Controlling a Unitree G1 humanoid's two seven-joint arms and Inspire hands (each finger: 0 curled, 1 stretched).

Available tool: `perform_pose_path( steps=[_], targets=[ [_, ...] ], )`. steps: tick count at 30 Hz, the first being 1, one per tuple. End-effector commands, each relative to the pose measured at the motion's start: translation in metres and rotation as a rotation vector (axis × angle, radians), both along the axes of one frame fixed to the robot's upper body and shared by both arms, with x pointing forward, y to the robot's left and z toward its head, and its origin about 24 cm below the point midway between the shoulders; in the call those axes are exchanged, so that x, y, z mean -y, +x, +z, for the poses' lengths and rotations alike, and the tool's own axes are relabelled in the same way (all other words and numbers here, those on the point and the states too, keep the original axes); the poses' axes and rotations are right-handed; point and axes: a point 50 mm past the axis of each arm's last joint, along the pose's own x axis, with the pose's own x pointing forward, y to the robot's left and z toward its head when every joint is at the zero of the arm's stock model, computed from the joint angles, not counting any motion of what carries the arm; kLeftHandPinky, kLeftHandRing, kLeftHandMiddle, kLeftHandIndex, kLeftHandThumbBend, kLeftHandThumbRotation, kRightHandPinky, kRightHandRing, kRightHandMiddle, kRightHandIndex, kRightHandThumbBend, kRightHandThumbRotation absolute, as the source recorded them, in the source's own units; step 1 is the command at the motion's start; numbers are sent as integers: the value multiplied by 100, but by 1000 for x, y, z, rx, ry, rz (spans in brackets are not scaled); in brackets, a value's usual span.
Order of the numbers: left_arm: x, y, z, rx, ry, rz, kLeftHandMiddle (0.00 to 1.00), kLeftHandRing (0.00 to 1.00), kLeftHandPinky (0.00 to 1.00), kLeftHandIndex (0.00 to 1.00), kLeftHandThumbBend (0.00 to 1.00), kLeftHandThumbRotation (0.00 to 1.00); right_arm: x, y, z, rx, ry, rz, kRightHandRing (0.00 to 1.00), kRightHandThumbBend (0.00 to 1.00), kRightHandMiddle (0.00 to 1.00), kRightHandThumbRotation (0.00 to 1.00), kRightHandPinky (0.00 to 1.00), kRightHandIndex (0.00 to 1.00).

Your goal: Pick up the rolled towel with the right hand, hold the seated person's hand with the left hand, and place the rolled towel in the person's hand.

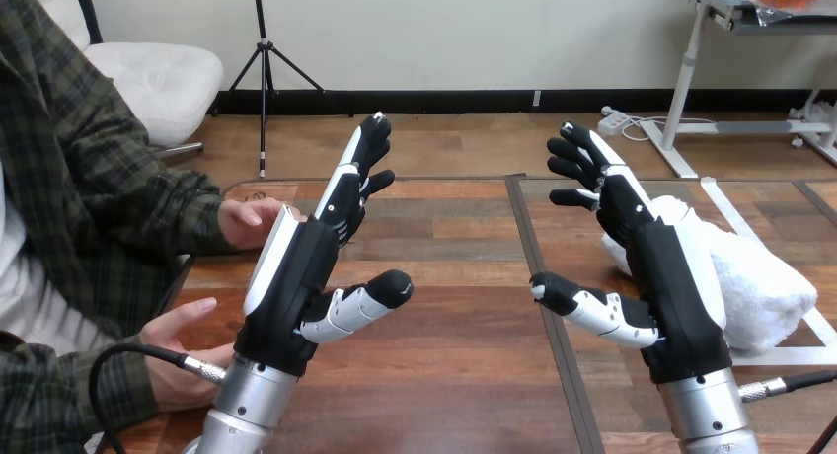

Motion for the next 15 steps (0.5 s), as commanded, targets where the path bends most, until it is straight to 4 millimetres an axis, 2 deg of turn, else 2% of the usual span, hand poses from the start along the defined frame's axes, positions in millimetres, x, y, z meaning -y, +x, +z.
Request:
perform_pose_path(
  steps=[1,15],
  targets=[
    [1,5,12,62,-5,-1,100,98,90,100,100,84,0,8,21,93,10,6,86,100,88,68,76,91],
    [3,6,12,59,-6,-7,100,98,91,100,100,84,2,7,25,92,-2,-4,86,100,89,66,75,91]
  ],
)
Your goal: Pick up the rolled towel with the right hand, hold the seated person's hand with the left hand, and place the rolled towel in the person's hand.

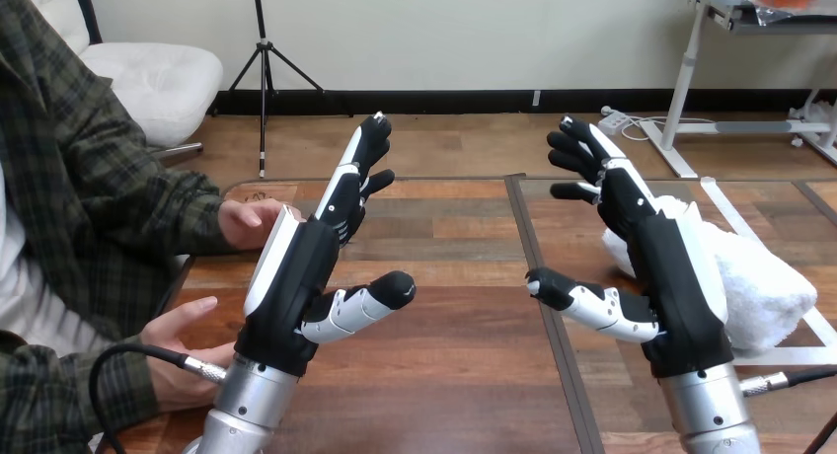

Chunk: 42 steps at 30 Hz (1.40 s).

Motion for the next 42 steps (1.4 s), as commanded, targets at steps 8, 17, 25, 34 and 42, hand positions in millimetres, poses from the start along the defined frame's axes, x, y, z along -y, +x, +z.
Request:
perform_pose_path(
  steps=[8,17,25,34,42],
  targets=[
    [4,5,11,51,-15,-11,100,98,92,100,100,84,3,5,22,82,-4,-7,86,100,89,64,75,91],
    [5,5,10,47,-19,-12,100,99,92,100,100,84,6,4,24,87,-30,-27,86,100,89,62,75,92],
    [6,4,9,46,-18,-16,100,99,92,100,100,85,11,5,29,76,-65,-105,87,100,90,61,77,91],
    [7,4,9,41,-19,-25,100,99,92,100,100,85,21,11,44,38,-87,-229,90,100,91,52,82,91],
    [8,3,8,43,-22,-26,100,99,92,100,100,85,36,18,59,-19,-186,-358,92,100,90,46,84,91]
  ],
)
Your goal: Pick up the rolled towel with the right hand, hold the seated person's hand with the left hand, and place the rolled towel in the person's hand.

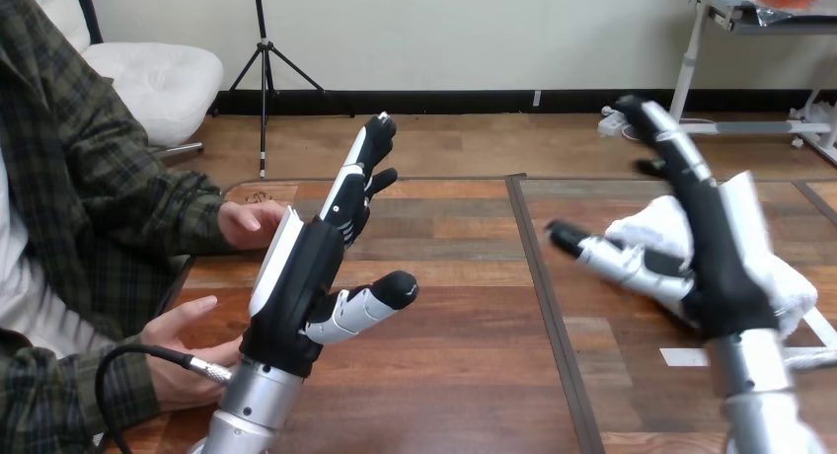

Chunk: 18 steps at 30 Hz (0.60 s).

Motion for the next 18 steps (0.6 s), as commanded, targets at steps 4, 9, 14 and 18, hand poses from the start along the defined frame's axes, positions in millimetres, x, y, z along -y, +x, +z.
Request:
perform_pose_path(
  steps=[4,9,14,18],
  targets=[
    [5,3,9,44,-10,-16,100,99,92,100,100,85,21,11,40,62,-110,-109,91,100,89,42,85,92],
    [5,3,9,44,-10,-17,100,99,92,100,100,85,34,17,45,0,-134,-139,90,98,88,40,85,93],
    [5,3,9,42,-12,-15,100,99,92,100,100,85,46,25,50,-45,-154,-158,90,98,88,37,85,94],
    [4,4,8,39,-11,-12,100,99,92,100,100,85,54,32,53,-74,-168,-168,89,99,89,36,84,94]
  ],
)
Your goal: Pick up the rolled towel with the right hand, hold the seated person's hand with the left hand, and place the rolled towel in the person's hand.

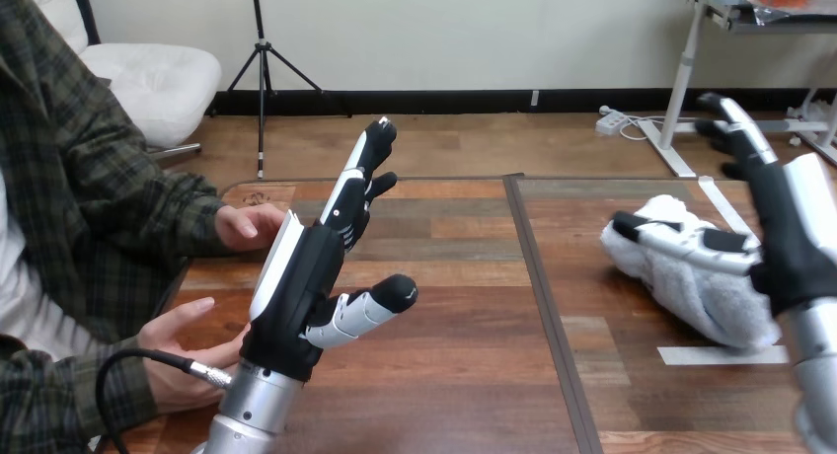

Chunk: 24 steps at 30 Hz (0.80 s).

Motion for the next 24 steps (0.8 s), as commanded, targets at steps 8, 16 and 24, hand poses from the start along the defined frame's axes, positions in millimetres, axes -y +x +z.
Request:
perform_pose_path(
  steps=[8,16,24],
  targets=[
    [3,5,9,37,-14,-5,100,99,92,100,100,85,22,33,41,8,-53,-5,90,100,91,38,84,93],
    [4,5,9,37,-34,-8,100,99,92,100,100,85,31,49,46,-80,-116,-36,91,100,92,41,84,93],
    [5,4,11,36,-47,-12,100,99,92,100,100,86,37,65,45,-166,-146,-69,89,100,92,41,81,92]
  ],
)
